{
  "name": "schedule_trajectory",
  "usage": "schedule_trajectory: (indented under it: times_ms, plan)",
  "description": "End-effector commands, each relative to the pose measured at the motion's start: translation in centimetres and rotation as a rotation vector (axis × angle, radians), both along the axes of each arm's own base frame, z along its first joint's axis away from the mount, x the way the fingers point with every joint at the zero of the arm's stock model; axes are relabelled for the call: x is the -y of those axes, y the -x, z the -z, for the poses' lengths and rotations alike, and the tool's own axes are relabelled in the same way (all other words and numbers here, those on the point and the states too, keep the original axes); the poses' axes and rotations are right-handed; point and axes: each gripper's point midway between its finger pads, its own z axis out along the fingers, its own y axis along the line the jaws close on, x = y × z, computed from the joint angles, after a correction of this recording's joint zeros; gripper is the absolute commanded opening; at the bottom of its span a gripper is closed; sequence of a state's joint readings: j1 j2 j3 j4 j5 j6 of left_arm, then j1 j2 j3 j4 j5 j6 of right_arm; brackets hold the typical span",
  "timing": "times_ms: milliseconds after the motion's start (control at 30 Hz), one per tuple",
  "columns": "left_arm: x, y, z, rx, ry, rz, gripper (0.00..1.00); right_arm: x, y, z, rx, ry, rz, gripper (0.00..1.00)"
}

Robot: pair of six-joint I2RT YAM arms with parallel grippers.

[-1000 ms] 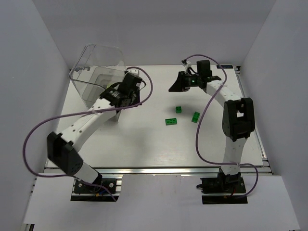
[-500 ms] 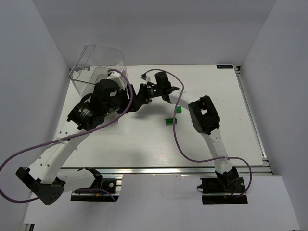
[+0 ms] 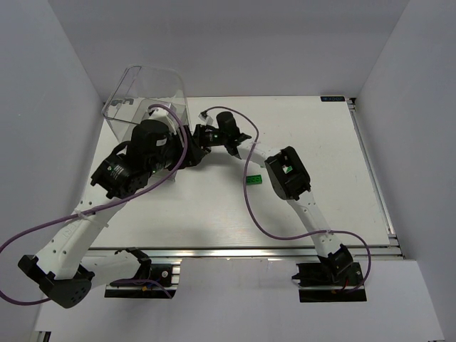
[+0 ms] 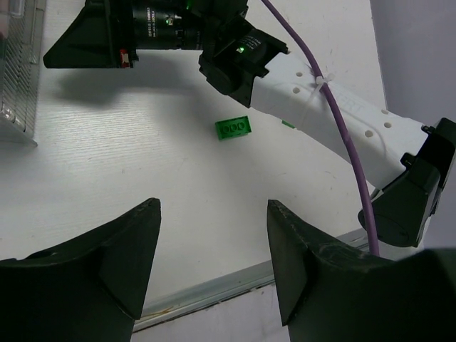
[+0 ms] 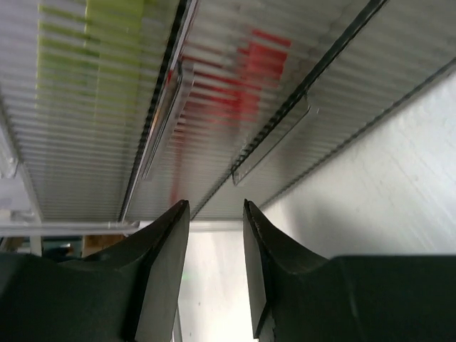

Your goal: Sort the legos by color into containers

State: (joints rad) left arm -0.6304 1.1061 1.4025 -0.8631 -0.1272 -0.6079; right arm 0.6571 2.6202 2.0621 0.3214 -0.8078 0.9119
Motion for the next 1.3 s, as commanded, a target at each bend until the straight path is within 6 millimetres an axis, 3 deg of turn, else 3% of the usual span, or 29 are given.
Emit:
schedule_trajectory:
  times_ms: [0,133,533,700,833,900,967,1000,1033,1100,1133,1233,1267]
  plan:
    - [-0.7,0.3,-1.9,0.033,0.022,-0.029,0.71,-1.6,-1.0,-1.6,0.053,-0.049,0.041,0.42]
    - [-0.7,0.2,-2.3,0.036,0.011,-0.023,0.71,-1.9,-1.5,-0.2,0.042,-0.030,0.075,0.41]
    - [-0.1,0.0,-1.6,0.008,0.020,-0.015,0.71,-2.6,-3.1,0.3,0.101,-0.065,0.107,0.32]
    - [0.4,-0.1,-1.3,-0.004,0.040,-0.011,0.71,-2.5,-3.3,0.0,0.131,-0.093,0.102,0.22]
    - [0.7,-0.2,-1.5,-0.003,0.051,-0.008,0.72,-2.3,-3.1,0.1,0.127,-0.099,0.093,0.00]
    - [0.7,-0.3,-1.4,-0.001,0.052,-0.008,0.72,-1.9,-3.0,-1.0,0.145,-0.123,0.089,0.00]
    - [0.8,-0.4,-1.0,-0.007,0.051,-0.010,0.72,-0.6,-3.0,0.1,0.116,-0.109,0.097,0.00]
    - [0.9,-0.5,-1.0,0.000,0.058,-0.010,0.72,-0.4,-2.9,-1.2,0.136,-0.132,0.098,0.00]
    - [1.0,-0.5,-1.0,0.001,0.064,-0.009,0.72,0.6,-2.8,-0.2,0.109,-0.117,0.102,0.00]
    - [1.2,-0.7,-0.5,0.000,0.071,-0.007,0.72,2.0,-3.2,-0.9,0.110,-0.123,0.115,0.00]
    - [1.3,-0.7,-0.4,0.001,0.074,-0.007,0.72,2.7,-2.9,0.0,0.095,-0.115,0.120,0.00]
    - [1.4,-0.9,0.0,0.006,0.074,-0.003,0.72,4.7,-3.7,-1.1,0.110,-0.128,0.146,0.00]
    - [1.5,-1.0,0.2,0.005,0.072,-0.004,0.72,5.3,-3.4,-0.2,0.090,-0.113,0.150,0.00]
